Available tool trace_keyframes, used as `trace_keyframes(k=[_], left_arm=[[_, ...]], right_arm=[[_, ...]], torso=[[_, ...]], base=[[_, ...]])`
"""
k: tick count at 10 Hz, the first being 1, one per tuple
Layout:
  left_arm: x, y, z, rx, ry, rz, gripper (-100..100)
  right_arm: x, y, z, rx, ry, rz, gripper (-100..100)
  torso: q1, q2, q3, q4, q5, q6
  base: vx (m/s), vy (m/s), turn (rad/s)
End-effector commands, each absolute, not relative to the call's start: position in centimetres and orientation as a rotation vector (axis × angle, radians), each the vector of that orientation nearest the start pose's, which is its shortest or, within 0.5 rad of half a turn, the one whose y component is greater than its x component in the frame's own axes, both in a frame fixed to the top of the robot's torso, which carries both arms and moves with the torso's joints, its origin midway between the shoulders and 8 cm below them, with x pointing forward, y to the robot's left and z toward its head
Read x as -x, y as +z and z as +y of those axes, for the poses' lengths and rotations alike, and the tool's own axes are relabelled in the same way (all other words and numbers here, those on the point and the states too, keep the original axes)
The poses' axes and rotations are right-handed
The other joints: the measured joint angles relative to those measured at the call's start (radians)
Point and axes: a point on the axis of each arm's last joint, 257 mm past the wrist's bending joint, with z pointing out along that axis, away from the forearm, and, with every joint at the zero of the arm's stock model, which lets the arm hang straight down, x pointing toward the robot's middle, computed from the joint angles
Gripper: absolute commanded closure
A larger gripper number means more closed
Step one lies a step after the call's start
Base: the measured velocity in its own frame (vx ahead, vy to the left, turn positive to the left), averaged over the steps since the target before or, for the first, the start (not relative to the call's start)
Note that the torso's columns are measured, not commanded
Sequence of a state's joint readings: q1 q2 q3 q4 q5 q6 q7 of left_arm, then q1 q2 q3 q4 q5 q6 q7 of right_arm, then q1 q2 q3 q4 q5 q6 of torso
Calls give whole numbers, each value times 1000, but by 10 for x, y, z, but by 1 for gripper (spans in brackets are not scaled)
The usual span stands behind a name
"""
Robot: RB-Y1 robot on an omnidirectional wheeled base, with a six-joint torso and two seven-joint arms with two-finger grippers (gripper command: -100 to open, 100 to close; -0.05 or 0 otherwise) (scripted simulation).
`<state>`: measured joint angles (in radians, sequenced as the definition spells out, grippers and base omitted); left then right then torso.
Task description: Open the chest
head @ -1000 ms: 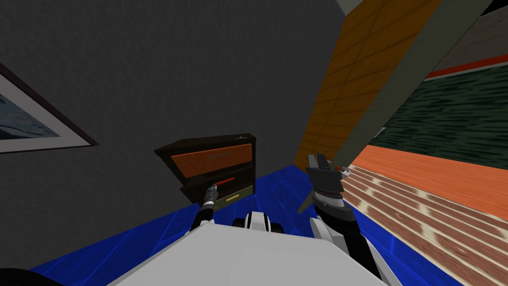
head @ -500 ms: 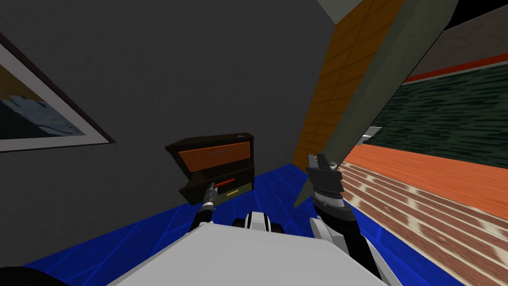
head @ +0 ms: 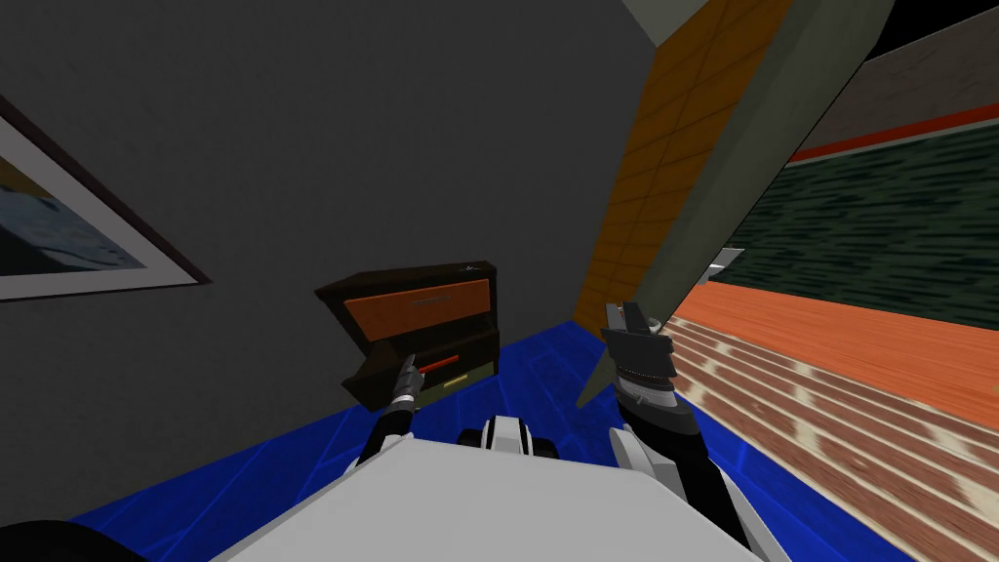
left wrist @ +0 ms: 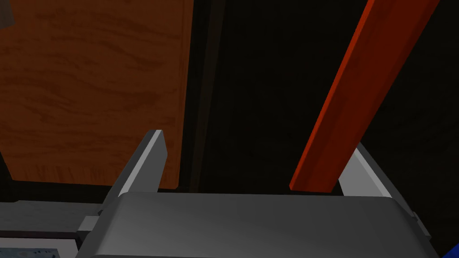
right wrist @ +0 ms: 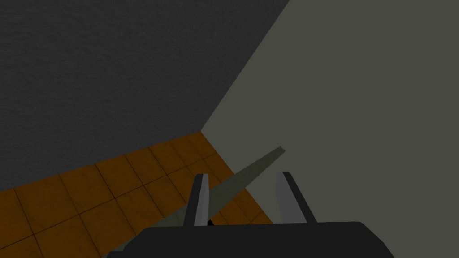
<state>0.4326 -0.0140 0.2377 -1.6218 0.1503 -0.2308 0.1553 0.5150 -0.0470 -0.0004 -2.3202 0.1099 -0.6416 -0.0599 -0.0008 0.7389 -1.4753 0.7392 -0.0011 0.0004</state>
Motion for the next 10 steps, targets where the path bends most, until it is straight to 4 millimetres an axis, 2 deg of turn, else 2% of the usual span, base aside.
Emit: trace_keyframes(k=[1, 4, 5, 6, 10], left_arm=[[-359, -311, 425, 1578, -995, 822, -100], [-356, -300, 429, 1580, -993, 819, -100], [-354, -314, 428, 1606, -979, 831, -100], [-352, -316, 428, 1613, -976, 834, 0], [-349, -324, 427, 1632, -965, 843, 0]], right_arm=[[-312, 59, -251, -436, 1331, 595, 0], [-312, 59, -251, -436, 1331, 595, 0], [-312, 59, -251, -436, 1331, 595, 0], [-312, 59, -251, -436, 1331, 595, 0], [-312, 59, -251, -436, 1331, 595, 0]], torso=[[0, 1, 0, 1, -1, 0], [-6, 6, 1, 6, -7, -1], [-6, 7, 2, 6, -8, -2], [-6, 7, 2, 5, -6, -2], [-1, 1, 0, 0, -1, -1]], base=[[-3, -17, -26], [2, -13, -21], [8, 1, -5], [0, 0, 0], [0, 0, 0]])
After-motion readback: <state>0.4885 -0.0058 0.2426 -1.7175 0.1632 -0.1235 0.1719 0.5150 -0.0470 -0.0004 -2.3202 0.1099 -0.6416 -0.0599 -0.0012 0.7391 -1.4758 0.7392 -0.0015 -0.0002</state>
